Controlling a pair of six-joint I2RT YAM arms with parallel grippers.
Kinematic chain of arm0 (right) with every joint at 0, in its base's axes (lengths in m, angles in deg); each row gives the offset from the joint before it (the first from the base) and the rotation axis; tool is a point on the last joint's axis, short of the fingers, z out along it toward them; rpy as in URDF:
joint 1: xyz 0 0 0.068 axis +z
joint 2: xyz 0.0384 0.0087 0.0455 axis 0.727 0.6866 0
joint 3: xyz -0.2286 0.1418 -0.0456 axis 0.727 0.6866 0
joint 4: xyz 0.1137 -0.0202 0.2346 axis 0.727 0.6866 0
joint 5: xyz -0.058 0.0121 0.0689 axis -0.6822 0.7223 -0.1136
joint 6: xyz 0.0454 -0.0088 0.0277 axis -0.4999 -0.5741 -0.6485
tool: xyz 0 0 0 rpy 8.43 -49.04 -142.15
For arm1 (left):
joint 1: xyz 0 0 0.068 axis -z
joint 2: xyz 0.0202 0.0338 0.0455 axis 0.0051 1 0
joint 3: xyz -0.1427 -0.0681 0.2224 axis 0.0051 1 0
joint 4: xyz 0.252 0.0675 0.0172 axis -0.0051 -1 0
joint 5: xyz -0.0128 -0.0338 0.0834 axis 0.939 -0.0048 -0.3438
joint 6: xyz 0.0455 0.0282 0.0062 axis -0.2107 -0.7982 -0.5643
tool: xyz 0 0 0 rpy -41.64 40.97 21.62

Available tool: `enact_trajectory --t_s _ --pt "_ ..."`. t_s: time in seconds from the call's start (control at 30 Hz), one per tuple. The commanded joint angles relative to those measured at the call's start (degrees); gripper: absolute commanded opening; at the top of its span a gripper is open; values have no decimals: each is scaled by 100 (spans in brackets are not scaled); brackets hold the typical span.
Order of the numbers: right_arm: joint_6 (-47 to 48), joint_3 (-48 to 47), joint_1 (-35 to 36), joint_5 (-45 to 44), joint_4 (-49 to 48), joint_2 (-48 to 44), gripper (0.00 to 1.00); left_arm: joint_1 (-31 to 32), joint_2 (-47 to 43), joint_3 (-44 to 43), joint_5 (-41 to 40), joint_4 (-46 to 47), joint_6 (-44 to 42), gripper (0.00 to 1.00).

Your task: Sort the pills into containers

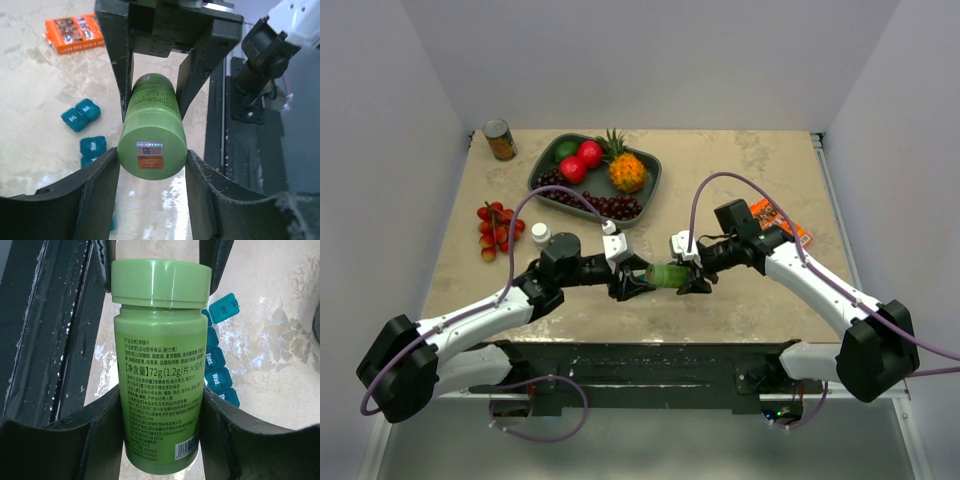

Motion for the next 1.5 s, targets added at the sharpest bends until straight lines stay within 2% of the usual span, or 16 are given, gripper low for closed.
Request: enact_trajectory --t_s 0.0,0.13,0.2,0.23,0.27,0.33,0.43,0.67,0.87,0.97,1.2,1.27,1.3,1.33,1.4,1.47 --pt "61 -88 -17 -40 -164 -59 0 48 34 -298 -52 -11 2132 0" --pt "52 -88 -17 -58 -173 -16 0 48 271 -658 -239 -794 3992 0" --pt "52 -97 -17 -49 -155 -7 0 31 263 -790 -919 -1635 4724 0" --pt "61 -106 -8 -49 -155 -7 0 5 272 -913 -1003 -1952 5407 0" --pt "61 -106 -17 -40 -155 2 0 -31 255 -914 -986 -2112 5683 0" --pt "70 -106 -17 -40 -146 -15 0 -109 97 -722 -662 -1669 6524 0" --pt "61 -106 -17 -40 -146 -15 0 -154 -53 -615 -503 -1323 7257 0" --pt "61 -106 -17 -49 -138 -42 0 -163 -1 -668 -433 -1279 8067 0" --pt "70 -106 -17 -40 -138 -59 0 -259 -176 -554 -371 -1279 8253 0" --pt "87 -123 -17 -14 -103 -59 0 -505 -325 -615 -432 -1857 7875 0" --pt "105 -123 -8 12 -76 -77 0 -1015 -607 -255 -169 -2096 7603 0" --pt "105 -123 -17 4 -85 -68 0 -1146 -642 -316 -256 -2700 7138 0" --pt "105 -123 -17 -5 -85 -68 0 -1199 -660 -429 -561 -3025 6867 0" --pt "105 -123 -17 -14 -85 -85 0 -1365 -686 -492 -808 -3776 6255 0" --pt "105 -132 -17 -31 -94 -86 0 -1594 -660 -632 -1808 -4544 5488 0" --pt "105 -123 -8 -31 -94 -94 0 -1963 -642 -624 -2363 -5214 5265 0"
